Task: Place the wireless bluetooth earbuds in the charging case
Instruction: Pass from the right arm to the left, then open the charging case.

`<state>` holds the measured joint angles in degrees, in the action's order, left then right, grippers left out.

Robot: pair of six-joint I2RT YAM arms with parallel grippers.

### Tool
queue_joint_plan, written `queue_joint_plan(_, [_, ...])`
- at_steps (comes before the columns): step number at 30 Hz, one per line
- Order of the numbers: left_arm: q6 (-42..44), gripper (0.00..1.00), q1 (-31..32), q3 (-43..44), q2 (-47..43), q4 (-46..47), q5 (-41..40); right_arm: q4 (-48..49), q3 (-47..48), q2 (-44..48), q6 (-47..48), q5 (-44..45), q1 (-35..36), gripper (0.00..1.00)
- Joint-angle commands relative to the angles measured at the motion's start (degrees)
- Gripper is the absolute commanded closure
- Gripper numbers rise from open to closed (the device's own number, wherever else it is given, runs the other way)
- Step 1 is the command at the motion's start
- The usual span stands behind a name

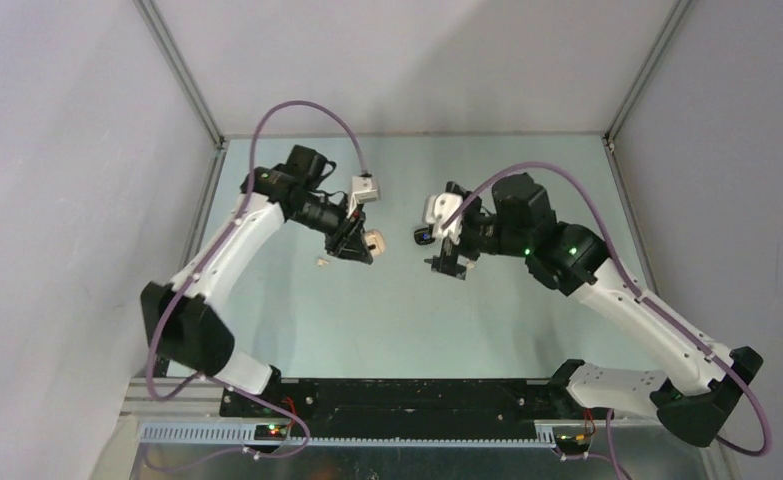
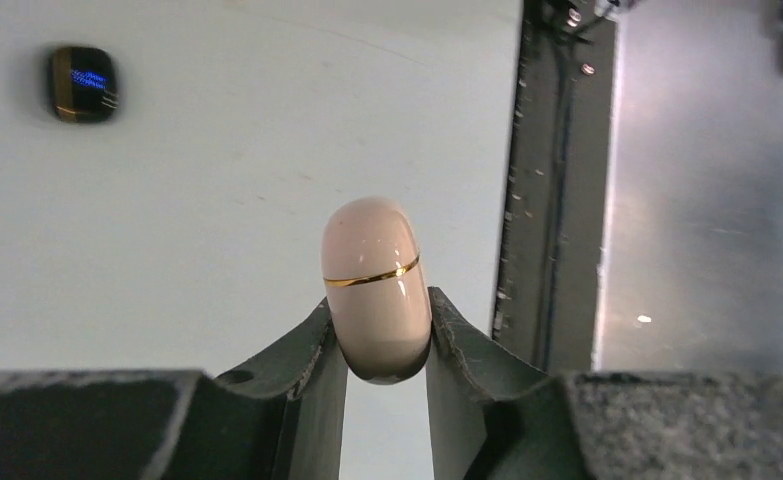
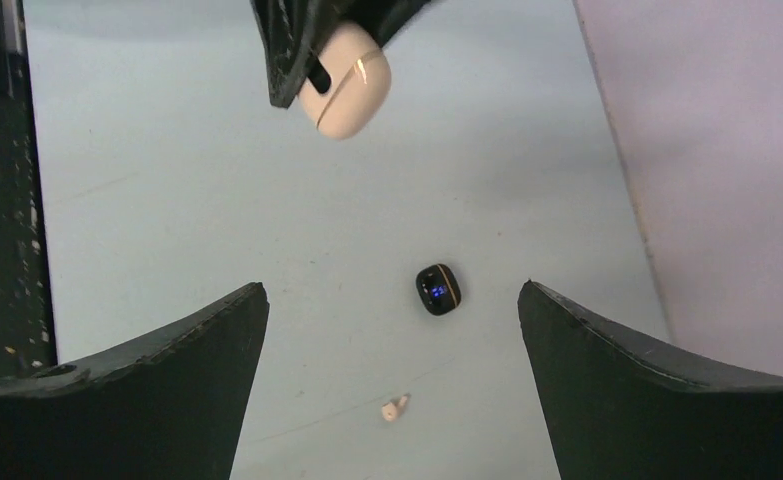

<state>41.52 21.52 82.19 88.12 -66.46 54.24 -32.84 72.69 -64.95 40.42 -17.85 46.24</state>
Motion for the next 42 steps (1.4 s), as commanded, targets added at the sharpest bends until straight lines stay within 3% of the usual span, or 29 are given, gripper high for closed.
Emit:
queue_joint_plan(1, [-8.8, 0.99, -0.4, 0.6, -8.9, 12.0, -3.9, 2.4, 3.9, -0.7, -11.7, -12.9, -7.0, 0.0])
queue_joint_plan(6, [-16.6, 0.96, 0.5, -8.5, -18.3, 30.4, -2.8, 9.4, 4.5, -2.7, -21.1, -27.3, -15.5, 0.0])
queue_joint_plan(12, [-18.2, 0.96, 2.1, -21.8, -24.2, 41.5, -1.3, 12.9, 4.7, -6.3, -24.5, -34.1, -15.8, 0.0])
queue_joint_plan(20, [-28.1, 0.96, 3.7, -31.6, -27.5, 56.3, 1.7, 9.1, 4.2, -8.9, -19.1, -30.5, -7.5, 0.0])
queue_joint_plan(25, [-28.7, 0.96, 4.3, -32.9, -28.3, 57.1, 2.9, 9.9, 2.6, -10.1, -17.8, -23.9, -2.9, 0.0])
queue_joint_plan(42, [-22.1, 1.0, 5.3, -32.7, -28.5, 50.8, 10.5, 16.6, -0.6, -11.0, -19.7, -11.7, -2.2, 0.0])
